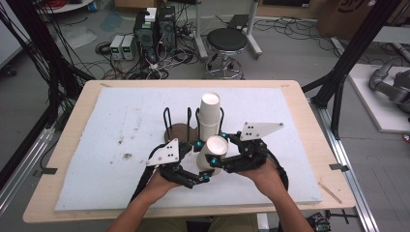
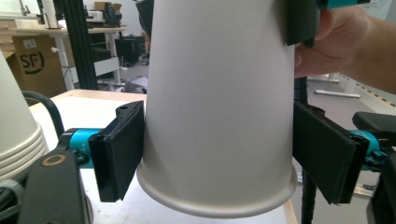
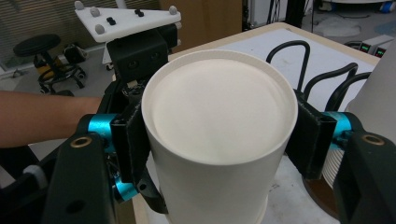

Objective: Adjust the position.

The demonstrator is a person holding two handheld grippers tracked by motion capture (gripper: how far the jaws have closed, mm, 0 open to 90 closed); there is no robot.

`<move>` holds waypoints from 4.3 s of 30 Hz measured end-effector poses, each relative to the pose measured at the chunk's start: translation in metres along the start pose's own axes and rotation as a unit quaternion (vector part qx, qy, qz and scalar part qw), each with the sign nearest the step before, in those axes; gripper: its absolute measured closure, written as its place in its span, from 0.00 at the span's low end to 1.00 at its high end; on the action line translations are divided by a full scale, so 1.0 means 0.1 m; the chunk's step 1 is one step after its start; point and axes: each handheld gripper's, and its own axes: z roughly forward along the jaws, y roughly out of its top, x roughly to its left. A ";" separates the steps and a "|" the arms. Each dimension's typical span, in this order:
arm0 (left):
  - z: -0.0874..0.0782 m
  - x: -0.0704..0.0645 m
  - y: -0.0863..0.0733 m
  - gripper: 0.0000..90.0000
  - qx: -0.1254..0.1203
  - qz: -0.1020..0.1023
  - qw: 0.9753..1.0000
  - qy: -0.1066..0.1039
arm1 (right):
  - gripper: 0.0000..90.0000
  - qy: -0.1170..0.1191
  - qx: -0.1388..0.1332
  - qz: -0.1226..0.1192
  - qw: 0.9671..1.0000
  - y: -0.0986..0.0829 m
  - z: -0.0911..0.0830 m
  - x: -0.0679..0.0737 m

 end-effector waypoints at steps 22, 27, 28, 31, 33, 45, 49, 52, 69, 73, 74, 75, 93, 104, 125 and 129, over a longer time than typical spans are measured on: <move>-0.08 0.00 0.05 0.31 0.037 0.002 0.999 0.002 | 0.23 -0.007 -0.019 0.017 1.000 0.01 -0.07 -0.04; -0.11 0.00 0.10 0.31 0.073 0.009 0.997 0.002 | 0.22 0.012 -0.027 -0.003 1.000 0.05 -0.17 -0.04; -0.11 0.00 0.11 0.31 0.081 0.011 0.997 0.004 | 0.22 0.012 -0.025 -0.007 1.000 0.06 -0.19 -0.04; -0.12 0.00 0.16 0.31 0.109 0.020 0.994 0.003 | 0.22 0.007 -0.010 -0.026 1.000 0.09 -0.25 -0.06; -0.12 0.01 0.19 0.31 0.130 0.023 0.991 0.003 | 0.22 0.006 0.008 -0.044 0.999 0.10 -0.27 -0.07; -0.04 0.03 0.27 0.31 0.228 0.038 0.973 -0.021 | 0.22 0.029 0.122 -0.126 0.984 0.14 -0.11 -0.11; -0.01 0.02 0.28 0.31 0.248 0.041 0.967 -0.027 | 0.22 0.048 0.163 -0.136 0.976 0.14 0.01 -0.11; 0.00 0.02 0.28 0.31 0.252 0.039 0.966 -0.033 | 0.22 0.059 0.192 -0.147 0.969 0.14 0.10 -0.10; 0.02 0.00 0.23 0.31 0.260 0.024 0.963 -0.070 | 0.37 0.103 0.253 -0.130 0.953 0.02 0.24 -0.12; 0.00 -0.01 0.21 0.27 0.233 0.020 0.970 -0.072 | 0.37 0.106 0.243 -0.131 0.955 0.01 0.21 -0.12; -0.02 -0.01 0.20 0.25 0.226 0.018 0.972 -0.066 | 0.37 0.106 0.240 -0.128 0.956 0.00 0.20 -0.12; -0.03 -0.01 0.19 0.20 0.215 0.010 0.975 -0.059 | 0.37 0.107 0.236 -0.128 0.957 0.00 0.19 -0.11; -0.47 0.07 0.10 0.17 0.039 -0.057 0.998 -0.006 | 0.36 0.066 0.120 -0.058 0.989 -0.31 -0.06 -0.20; -0.48 0.03 0.03 0.17 0.019 -0.057 0.998 -0.014 | 0.36 0.067 0.056 -0.034 0.996 -0.48 -0.10 -0.19; -0.35 -0.05 0.04 0.17 0.004 -0.049 0.997 -0.056 | 0.36 0.122 0.008 -0.034 0.992 -0.41 0.00 -0.09; -0.32 -0.05 0.00 0.17 0.004 -0.055 0.997 -0.062 | 0.36 0.130 0.007 -0.031 0.991 -0.43 0.02 -0.08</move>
